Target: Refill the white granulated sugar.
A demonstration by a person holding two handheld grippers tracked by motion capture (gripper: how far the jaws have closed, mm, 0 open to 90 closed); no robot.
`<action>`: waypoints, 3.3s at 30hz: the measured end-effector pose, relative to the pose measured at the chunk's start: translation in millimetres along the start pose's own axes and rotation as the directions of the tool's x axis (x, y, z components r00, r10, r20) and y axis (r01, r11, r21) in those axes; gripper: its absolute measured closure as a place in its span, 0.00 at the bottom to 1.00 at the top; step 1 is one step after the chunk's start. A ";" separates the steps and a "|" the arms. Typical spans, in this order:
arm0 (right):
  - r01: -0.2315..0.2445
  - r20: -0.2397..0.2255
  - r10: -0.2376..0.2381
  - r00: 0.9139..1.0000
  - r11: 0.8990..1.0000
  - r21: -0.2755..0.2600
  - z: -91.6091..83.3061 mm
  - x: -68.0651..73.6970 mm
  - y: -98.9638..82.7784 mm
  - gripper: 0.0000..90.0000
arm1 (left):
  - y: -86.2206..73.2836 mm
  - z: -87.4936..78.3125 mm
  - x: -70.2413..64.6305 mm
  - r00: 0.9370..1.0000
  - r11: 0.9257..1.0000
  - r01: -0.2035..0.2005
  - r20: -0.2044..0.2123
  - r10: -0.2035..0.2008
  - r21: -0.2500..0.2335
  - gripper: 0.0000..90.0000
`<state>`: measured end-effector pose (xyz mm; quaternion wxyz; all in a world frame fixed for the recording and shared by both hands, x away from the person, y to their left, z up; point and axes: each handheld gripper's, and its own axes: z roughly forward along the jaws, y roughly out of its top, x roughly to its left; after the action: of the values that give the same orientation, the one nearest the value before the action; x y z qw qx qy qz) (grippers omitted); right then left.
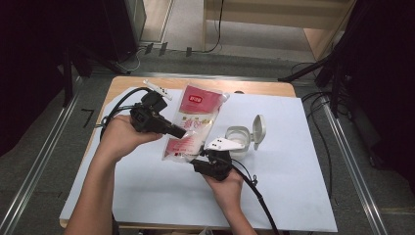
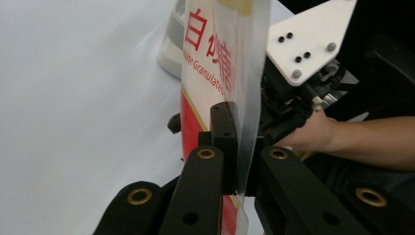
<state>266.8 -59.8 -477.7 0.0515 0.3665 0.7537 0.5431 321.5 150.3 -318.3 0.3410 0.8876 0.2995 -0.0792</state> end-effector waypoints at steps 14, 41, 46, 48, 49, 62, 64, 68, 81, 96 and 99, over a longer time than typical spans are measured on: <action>0.053 -0.060 -0.049 0.997 0.997 0.064 -1.0 -3.2 6.4 0.66 | 2.3 -9.0 -3.4 0.997 0.996 -0.029 -0.073 0.023 -0.087 1.00; 0.168 -0.293 -0.130 0.947 0.980 0.110 -30.7 -21.0 14.9 0.65 | -12.4 -15.5 32.5 0.988 0.984 0.088 -0.113 -0.106 -0.156 1.00; 0.212 -0.294 -0.169 0.941 0.970 0.120 -40.6 -24.1 16.2 0.58 | -13.2 -13.7 36.7 0.987 0.982 0.090 -0.116 -0.110 -0.163 1.00; 0.213 -0.299 -0.167 0.940 0.968 0.129 -44.3 -25.9 15.2 0.56 | -13.4 -13.2 37.6 0.986 0.982 0.092 -0.124 -0.113 -0.165 1.00; 0.221 -0.299 -0.175 0.938 0.967 0.128 -46.1 -27.1 14.9 0.56 | -13.5 -12.7 38.4 0.987 0.982 0.087 -0.120 -0.108 -0.167 1.00; 0.235 -0.308 -0.183 0.933 0.962 0.140 -70.5 -42.0 9.7 0.54 | -20.6 -1.4 60.5 0.984 0.977 0.112 -0.119 -0.135 -0.181 1.00; 0.246 -0.303 -0.195 0.933 0.959 0.141 -74.8 -45.0 8.6 0.54 | -23.0 2.1 66.2 0.983 0.974 0.127 -0.108 -0.149 -0.187 1.00; 0.254 -0.296 -0.207 0.933 0.958 0.131 -83.1 -48.6 7.2 0.54 | -23.7 8.9 73.9 0.981 0.974 0.131 -0.118 -0.155 -0.185 1.00; 0.219 -0.266 -0.176 0.948 0.965 0.144 -101.8 -65.4 -4.6 0.54 | -12.0 32.1 81.6 0.977 0.974 0.111 -0.157 -0.143 -0.197 1.00; 0.211 -0.243 -0.177 0.954 0.970 0.124 -104.3 -69.9 -5.9 0.49 | -17.5 56.4 93.5 0.975 0.979 0.083 -0.189 -0.118 -0.187 1.00; 0.209 -0.241 -0.174 0.955 0.970 0.125 -103.9 -69.8 -5.9 0.49 | -20.3 54.7 94.7 0.975 0.979 0.082 -0.186 -0.118 -0.188 1.00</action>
<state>265.1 -184.2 -463.1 -0.0105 0.2294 0.8251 0.5162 389.6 171.8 -403.6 0.3838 0.8405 0.3820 0.0189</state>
